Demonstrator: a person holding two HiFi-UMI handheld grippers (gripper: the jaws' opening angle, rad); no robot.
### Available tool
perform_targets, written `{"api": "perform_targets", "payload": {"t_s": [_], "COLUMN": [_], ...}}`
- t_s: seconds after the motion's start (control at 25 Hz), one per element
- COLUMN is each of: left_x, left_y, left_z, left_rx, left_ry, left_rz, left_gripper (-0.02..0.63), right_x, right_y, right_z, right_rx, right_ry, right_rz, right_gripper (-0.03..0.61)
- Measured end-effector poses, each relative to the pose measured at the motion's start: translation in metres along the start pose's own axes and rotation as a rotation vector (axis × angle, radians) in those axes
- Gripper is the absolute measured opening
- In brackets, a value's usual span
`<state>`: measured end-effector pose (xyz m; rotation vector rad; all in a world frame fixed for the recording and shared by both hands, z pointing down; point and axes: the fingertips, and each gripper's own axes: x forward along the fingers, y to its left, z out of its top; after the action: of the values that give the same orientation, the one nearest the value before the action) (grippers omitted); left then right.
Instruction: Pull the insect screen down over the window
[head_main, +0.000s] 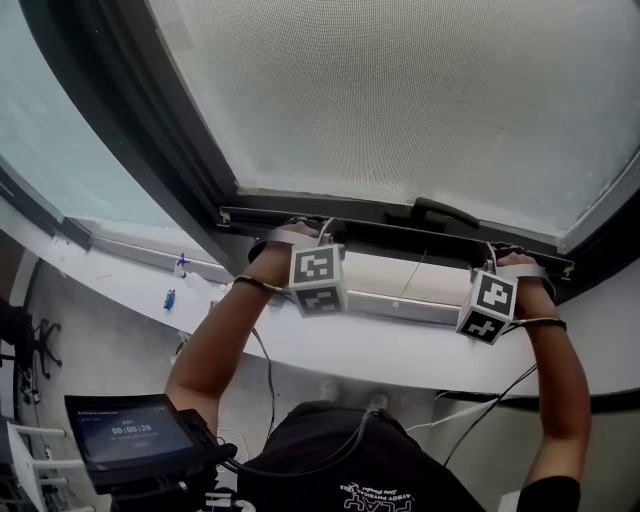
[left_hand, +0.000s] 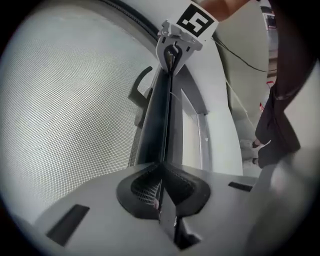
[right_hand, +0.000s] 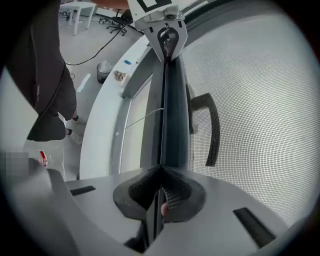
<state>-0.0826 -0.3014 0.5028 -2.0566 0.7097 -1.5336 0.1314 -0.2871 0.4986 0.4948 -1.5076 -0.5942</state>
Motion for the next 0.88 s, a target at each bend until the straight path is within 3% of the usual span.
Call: {"api": "perform_targets", "payload": {"t_s": [0.16,0.28,0.4,0.48,0.6,0.88], "left_x": [0.000,0.004,0.001,0.000,0.006,0.008], "left_y": [0.004,0.005,0.010,0.016,0.015,0.003], "left_z": [0.000,-0.003,-0.003,-0.002,-0.007,-0.011], "left_rx": [-0.038,-0.017,-0.023,-0.005,-0.004,-0.019], "left_ry": [-0.038,-0.048,-0.116,-0.106,-0.039,-0.006], "left_rz": [-0.005,0.053,0.097,0.112,0.019,-0.130], "left_gripper": [0.014,0.009,0.020,0.021,0.020,0.020], "right_x": [0.003,0.011,0.004,0.005,0.012,0.015], "right_y": [-0.006,-0.009,-0.015,-0.022,-0.023,-0.011], "right_z": [-0.002,-0.004,0.000,-0.002,-0.004,0.002], "right_rx": [0.018,0.005,0.029,0.046,0.031,-0.005], "right_ry": [0.003,-0.006,-0.030,-0.036,-0.022,0.011], "right_rz": [-0.065,-0.127,-0.167,-0.211,-0.152,0.023], "right_gripper": [0.011,0.011,0.011,0.011,0.011,0.011]}}
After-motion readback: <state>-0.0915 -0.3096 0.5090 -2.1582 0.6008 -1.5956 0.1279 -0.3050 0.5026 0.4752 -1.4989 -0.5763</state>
